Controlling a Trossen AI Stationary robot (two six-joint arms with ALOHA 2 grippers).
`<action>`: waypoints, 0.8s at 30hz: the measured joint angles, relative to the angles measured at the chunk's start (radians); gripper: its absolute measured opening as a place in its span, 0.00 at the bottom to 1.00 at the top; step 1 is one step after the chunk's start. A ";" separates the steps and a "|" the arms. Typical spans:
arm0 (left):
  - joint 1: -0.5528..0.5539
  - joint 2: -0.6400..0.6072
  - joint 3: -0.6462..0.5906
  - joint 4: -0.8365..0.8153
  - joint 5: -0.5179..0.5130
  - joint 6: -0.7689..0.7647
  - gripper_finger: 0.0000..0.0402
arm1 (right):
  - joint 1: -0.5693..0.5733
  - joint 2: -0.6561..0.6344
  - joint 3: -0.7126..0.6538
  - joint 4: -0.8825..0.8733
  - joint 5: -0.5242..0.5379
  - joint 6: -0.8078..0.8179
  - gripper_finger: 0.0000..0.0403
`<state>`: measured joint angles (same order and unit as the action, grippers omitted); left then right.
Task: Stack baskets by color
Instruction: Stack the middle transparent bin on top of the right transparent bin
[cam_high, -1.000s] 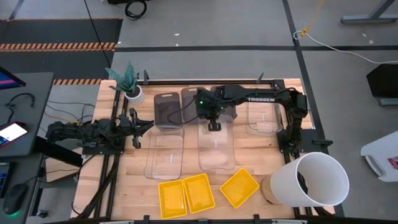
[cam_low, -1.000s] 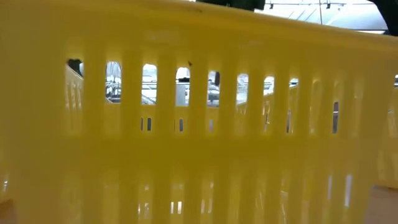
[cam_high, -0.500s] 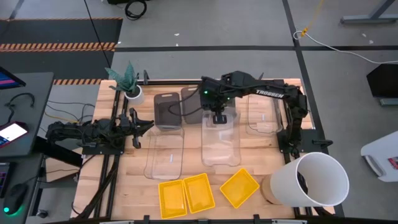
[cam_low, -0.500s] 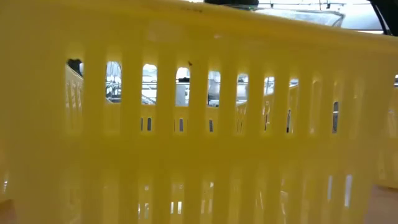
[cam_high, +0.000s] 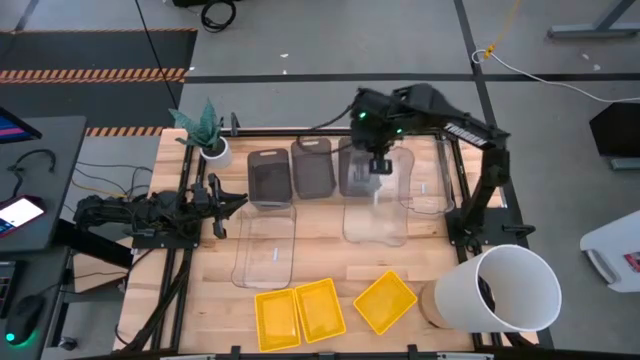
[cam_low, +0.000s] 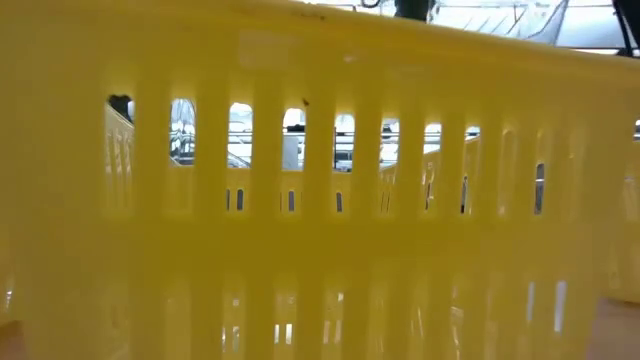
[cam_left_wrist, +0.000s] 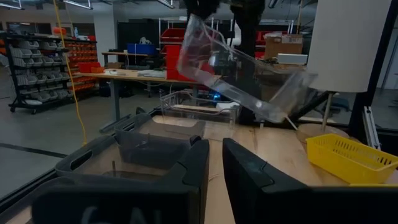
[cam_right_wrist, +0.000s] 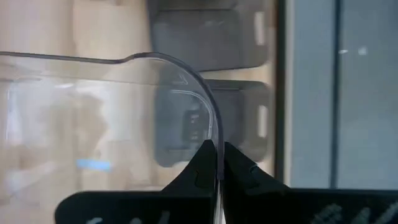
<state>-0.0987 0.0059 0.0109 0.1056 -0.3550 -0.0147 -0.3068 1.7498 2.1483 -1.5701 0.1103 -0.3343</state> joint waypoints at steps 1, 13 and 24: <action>0.000 0.000 0.000 0.000 0.000 0.000 0.13 | -0.014 -0.016 0.000 0.001 0.005 -0.019 0.01; 0.000 0.000 0.000 0.000 0.000 0.000 0.14 | -0.178 -0.145 -0.010 -0.002 0.113 -0.251 0.01; 0.000 0.000 0.000 0.000 0.000 0.000 0.14 | -0.323 -0.207 -0.155 -0.001 0.128 -0.462 0.01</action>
<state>-0.0988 0.0059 0.0111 0.1057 -0.3551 -0.0147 -0.6300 1.5432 1.9928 -1.5713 0.2386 -0.7962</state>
